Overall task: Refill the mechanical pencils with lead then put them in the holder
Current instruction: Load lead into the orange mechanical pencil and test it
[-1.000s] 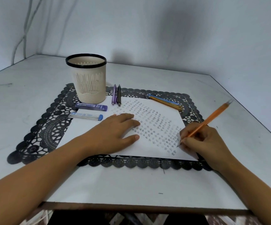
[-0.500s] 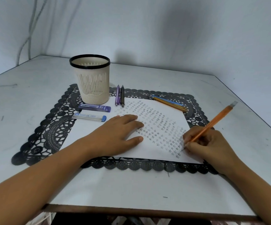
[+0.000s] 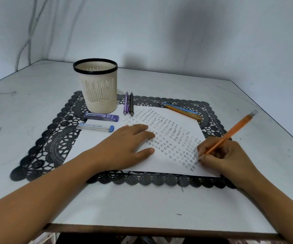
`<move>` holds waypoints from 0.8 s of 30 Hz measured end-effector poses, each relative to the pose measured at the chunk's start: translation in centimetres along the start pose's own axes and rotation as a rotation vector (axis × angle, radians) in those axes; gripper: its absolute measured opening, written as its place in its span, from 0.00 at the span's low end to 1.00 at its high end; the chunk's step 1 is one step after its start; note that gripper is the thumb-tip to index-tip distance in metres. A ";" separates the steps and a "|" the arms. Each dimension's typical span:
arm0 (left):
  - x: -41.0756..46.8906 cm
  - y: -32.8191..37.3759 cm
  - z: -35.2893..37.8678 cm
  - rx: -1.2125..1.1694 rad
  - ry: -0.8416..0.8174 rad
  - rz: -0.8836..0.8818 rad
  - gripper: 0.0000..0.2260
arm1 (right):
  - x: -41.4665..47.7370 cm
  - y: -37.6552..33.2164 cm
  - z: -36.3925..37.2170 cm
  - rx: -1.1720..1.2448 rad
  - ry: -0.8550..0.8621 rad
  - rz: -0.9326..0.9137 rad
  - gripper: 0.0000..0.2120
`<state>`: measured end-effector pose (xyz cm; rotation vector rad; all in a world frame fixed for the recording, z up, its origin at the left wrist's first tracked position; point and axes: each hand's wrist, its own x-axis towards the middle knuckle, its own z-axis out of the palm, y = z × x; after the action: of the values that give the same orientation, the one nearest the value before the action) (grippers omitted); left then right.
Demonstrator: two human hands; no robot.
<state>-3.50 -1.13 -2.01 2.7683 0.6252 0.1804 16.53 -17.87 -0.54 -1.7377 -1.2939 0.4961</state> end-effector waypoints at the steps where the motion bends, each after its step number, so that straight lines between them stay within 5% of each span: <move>1: 0.0 0.0 0.0 0.003 0.003 0.003 0.25 | 0.0 0.0 0.0 -0.007 0.018 0.004 0.05; 9: 0.0 0.0 0.0 0.003 0.007 0.001 0.25 | -0.1 -0.2 0.0 -0.009 -0.014 0.009 0.05; 14: 0.0 0.0 0.0 0.009 0.005 -0.003 0.26 | 0.2 0.3 0.1 0.108 0.188 0.033 0.05; 24: 0.0 0.1 -0.1 0.012 -0.001 -0.003 0.21 | 0.0 0.3 0.1 0.001 0.086 0.032 0.07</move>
<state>-3.46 -1.21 -1.85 2.7787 0.6314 0.1746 16.61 -17.80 -0.80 -1.7622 -1.2074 0.4355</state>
